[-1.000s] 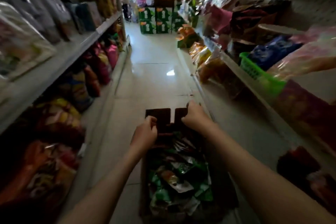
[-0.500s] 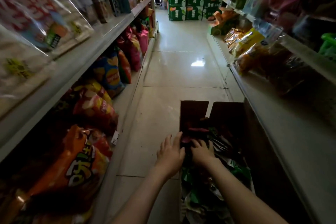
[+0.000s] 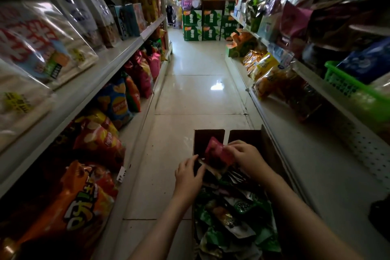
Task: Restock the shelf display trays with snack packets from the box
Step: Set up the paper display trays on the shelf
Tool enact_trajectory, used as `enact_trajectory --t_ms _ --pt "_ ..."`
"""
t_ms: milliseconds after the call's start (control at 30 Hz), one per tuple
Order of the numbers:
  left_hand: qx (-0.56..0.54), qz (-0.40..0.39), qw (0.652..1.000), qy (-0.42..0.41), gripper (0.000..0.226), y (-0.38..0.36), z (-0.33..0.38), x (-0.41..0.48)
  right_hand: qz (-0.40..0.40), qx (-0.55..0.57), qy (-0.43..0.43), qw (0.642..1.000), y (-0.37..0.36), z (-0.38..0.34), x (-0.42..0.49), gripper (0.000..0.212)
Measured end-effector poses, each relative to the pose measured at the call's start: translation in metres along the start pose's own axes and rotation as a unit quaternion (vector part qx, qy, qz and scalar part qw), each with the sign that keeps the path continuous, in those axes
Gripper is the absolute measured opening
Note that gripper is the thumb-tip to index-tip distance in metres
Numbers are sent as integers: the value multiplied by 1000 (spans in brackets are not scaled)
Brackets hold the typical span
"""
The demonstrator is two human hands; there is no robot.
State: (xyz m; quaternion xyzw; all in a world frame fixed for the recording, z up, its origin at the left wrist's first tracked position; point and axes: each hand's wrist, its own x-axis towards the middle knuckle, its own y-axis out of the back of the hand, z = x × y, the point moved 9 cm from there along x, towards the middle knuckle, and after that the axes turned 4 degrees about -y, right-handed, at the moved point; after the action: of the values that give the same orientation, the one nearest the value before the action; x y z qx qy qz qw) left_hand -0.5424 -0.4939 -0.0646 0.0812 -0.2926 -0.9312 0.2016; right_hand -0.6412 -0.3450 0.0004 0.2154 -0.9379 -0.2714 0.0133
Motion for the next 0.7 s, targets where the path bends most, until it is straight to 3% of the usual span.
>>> enact_trajectory --t_ms 100,167,267,367,433,500,600,700 --pt "-232 18 971 57 42 1 23 0 7 137 18 990 39 -31 -18 18" --pt "-374 4 920 115 44 -10 41 -6 -3 211 17 977 59 -46 -30 17" --pt "-487 -83 848 193 37 -35 78 -22 -25 319 23 947 85 -64 -51 22" --pt "-554 -133 808 150 56 -43 115 -28 -11 404 48 913 106 -74 -63 24" --pt "-607 -131 775 115 53 -39 138 -34 15 414 58 908 121 -77 -70 25" --pt "-611 -123 777 82 52 -35 153 -38 45 387 60 919 135 -79 -74 28" --pt "-576 -93 810 59 59 -28 164 -40 80 310 49 946 158 -80 -81 33" --pt "-579 -70 811 54 61 -22 175 -44 71 260 31 963 170 -80 -88 27"
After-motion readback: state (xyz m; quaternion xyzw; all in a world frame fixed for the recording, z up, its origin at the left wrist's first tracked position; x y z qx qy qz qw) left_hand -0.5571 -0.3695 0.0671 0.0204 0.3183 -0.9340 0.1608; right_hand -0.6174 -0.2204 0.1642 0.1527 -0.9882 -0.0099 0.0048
